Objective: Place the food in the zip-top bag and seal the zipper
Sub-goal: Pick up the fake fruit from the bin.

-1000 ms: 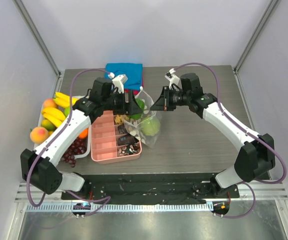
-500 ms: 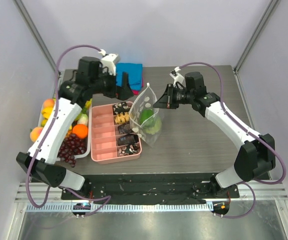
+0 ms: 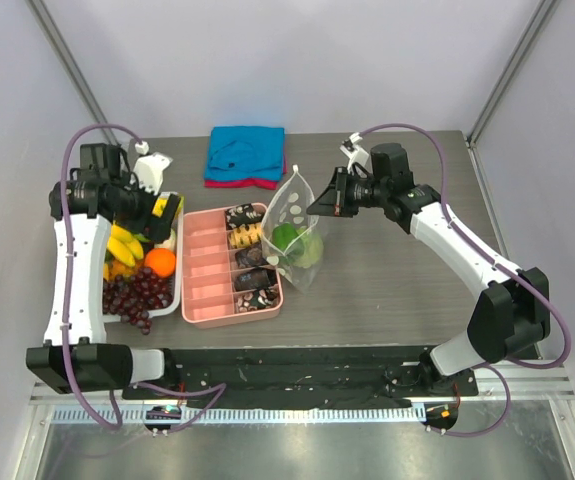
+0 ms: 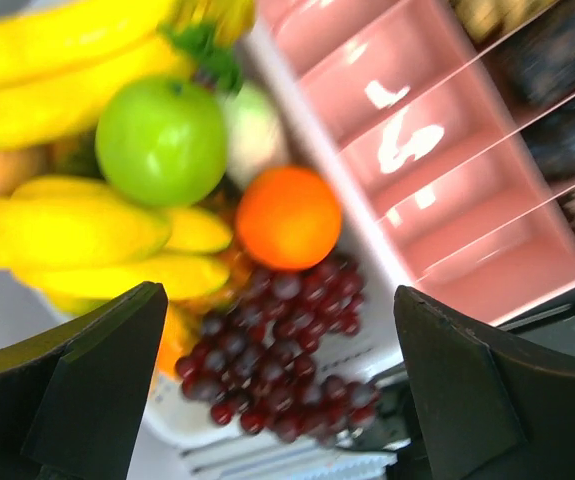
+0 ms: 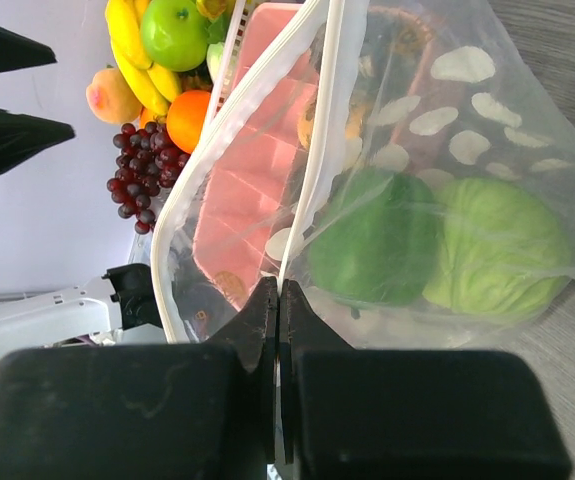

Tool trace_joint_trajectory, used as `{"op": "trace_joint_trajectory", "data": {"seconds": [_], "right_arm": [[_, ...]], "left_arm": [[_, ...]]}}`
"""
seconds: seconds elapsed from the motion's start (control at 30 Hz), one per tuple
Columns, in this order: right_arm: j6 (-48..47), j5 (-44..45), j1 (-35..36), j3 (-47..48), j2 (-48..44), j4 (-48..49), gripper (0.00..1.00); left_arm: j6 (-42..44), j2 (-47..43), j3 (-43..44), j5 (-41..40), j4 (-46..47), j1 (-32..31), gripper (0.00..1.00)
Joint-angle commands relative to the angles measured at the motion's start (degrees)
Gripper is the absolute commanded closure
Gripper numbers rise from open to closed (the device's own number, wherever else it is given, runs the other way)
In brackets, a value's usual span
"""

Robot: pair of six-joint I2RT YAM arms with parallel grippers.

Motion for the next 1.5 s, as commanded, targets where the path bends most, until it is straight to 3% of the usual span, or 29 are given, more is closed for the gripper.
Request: {"op": "trace_joint_trajectory", "data": {"seconds": [0.0,0.07,0.23,0.3,0.57,0.83,1.07,1.47], "right_arm": [[-1.62,-0.81,0.17,0.32,-1.49,1.61,0.99],[-2.33,-0.64,0.17,0.5,-1.76,0.83,0.99],[-3.73,-1.34,0.17,0.24,-2.64,0.2,0.99],[-3.91,-2.12,0.09,0.15,-2.64,0.21,0.99],[-4.26,-2.57,0.17,2.34,-1.58,-0.24,0.99],[-4.35,-2.3,0.26,2.78,-0.88,-0.76,0.99],[-4.97,-2.22,0.26,2.35,-1.05,-1.73,0.99],[-5.49,-2.48,0.35,2.08,-0.88,-2.61,0.99]], "left_arm": [[10.77,-1.96,-3.0,-9.04,-1.27,3.21,0.0],[12.79,-3.01,-3.27,-16.32,-0.92,3.3,0.0],[17.71,-8.63,-4.58,-25.57,-3.11,5.85,0.0],[23.5,-10.48,-8.25,-30.23,-2.25,8.3,0.0],[38.45,-6.9,-6.35,-23.57,-10.05,20.87,0.0],[51.46,-4.7,-12.58,-23.48,-8.65,22.46,0.0],[54.81,0.31,-13.28,-27.07,-6.37,22.72,0.0],[58.42,4.1,-21.19,-29.01,8.47,23.34,0.0]]}}
